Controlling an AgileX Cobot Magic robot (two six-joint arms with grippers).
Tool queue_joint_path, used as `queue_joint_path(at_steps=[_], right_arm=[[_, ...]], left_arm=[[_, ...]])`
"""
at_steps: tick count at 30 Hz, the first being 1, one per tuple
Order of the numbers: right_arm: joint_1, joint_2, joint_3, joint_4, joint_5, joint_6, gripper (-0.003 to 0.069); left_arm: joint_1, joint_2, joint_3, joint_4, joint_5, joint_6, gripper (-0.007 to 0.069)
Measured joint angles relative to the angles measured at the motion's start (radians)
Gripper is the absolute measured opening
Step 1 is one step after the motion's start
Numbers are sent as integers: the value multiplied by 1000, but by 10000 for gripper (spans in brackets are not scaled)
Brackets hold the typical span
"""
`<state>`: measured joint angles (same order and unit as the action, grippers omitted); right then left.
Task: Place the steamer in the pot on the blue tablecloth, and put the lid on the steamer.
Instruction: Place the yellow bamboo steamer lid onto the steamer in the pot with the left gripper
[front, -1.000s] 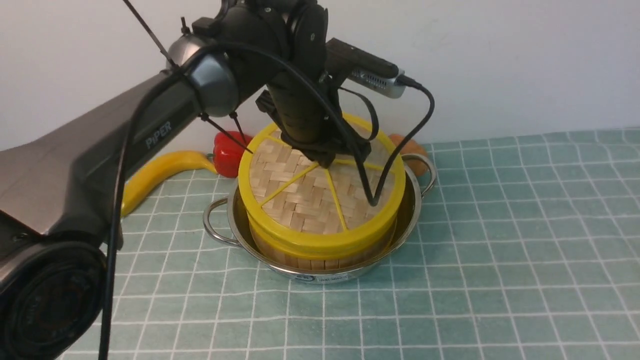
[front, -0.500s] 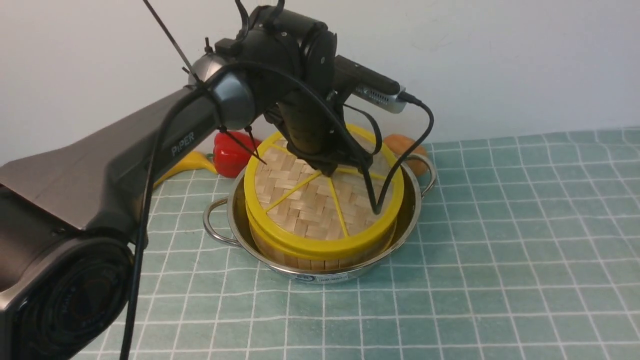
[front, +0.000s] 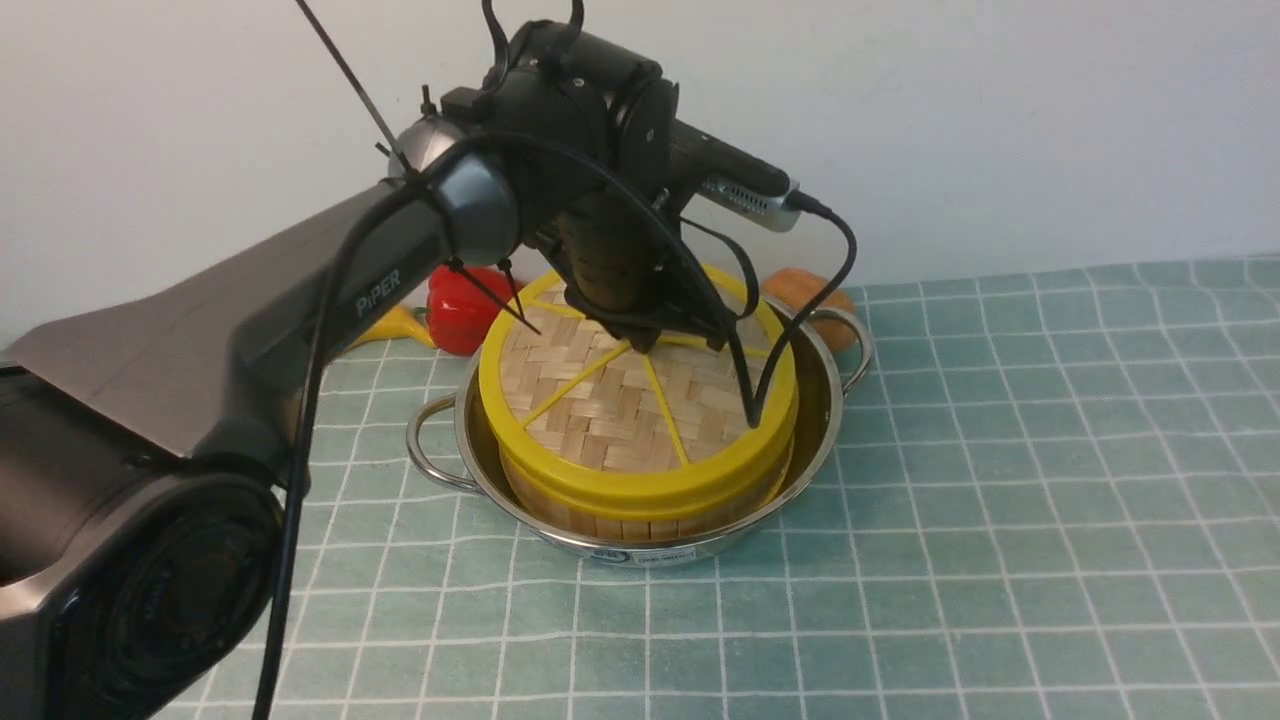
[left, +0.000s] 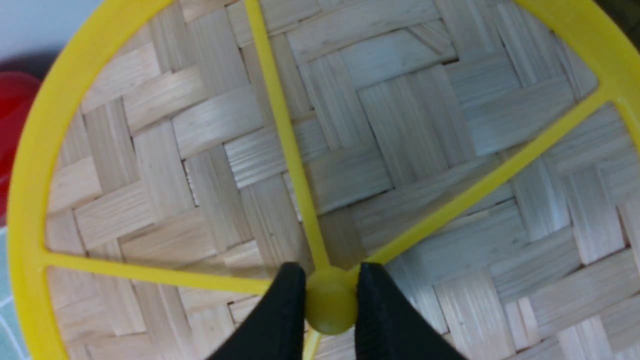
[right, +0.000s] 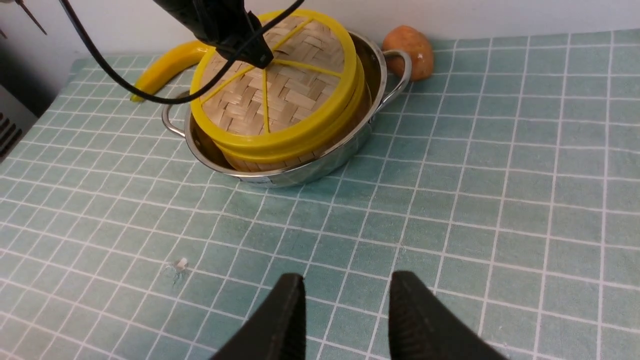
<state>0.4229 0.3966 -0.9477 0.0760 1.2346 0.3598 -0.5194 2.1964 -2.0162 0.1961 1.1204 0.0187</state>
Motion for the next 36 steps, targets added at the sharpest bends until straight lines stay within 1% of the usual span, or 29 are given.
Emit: queue_joint_path(at_steps=[18, 21, 22, 25, 26, 27, 28, 29, 30, 31, 33, 34, 35, 36], right_arm=[[0, 0, 0, 0, 0, 2, 253], [0, 0, 0, 0, 0, 2, 253], [0, 0, 0, 0, 0, 2, 253], [0, 0, 0, 0, 0, 2, 253], [0, 0, 0, 0, 0, 2, 253], [0, 0, 0, 0, 0, 2, 253], [0, 0, 0, 0, 0, 2, 253], [0, 0, 0, 0, 0, 2, 253], [0, 0, 0, 0, 0, 2, 253], [0, 0, 0, 0, 0, 1, 253], [0, 0, 0, -6, 0, -9, 253], [0, 0, 0, -15, 0, -22, 253], [0, 0, 0, -31, 0, -36, 253], [0, 0, 0, -39, 0, -43, 253]], left_arm=[[0, 15, -3, -5, -6, 7, 116], [0, 15, -3, -1, -6, 9, 148], [0, 18, -3, 5, -8, 11, 177], [0, 12, -3, 40, -20, 11, 330], [0, 10, -3, 46, -21, 11, 340], [0, 0, -3, 63, -22, 11, 409], [0, -12, -2, 77, -22, 11, 448], [0, -24, -2, 92, -21, 10, 475], [0, -28, -2, 92, -21, 9, 482], [0, -70, -1, 126, -15, -1, 522], [0, -126, -1, 160, 10, -19, 527], [0, -163, -1, 174, 25, -29, 514], [0, -202, -1, 195, 46, -43, 477], [0, -218, -1, 198, 49, -48, 468]])
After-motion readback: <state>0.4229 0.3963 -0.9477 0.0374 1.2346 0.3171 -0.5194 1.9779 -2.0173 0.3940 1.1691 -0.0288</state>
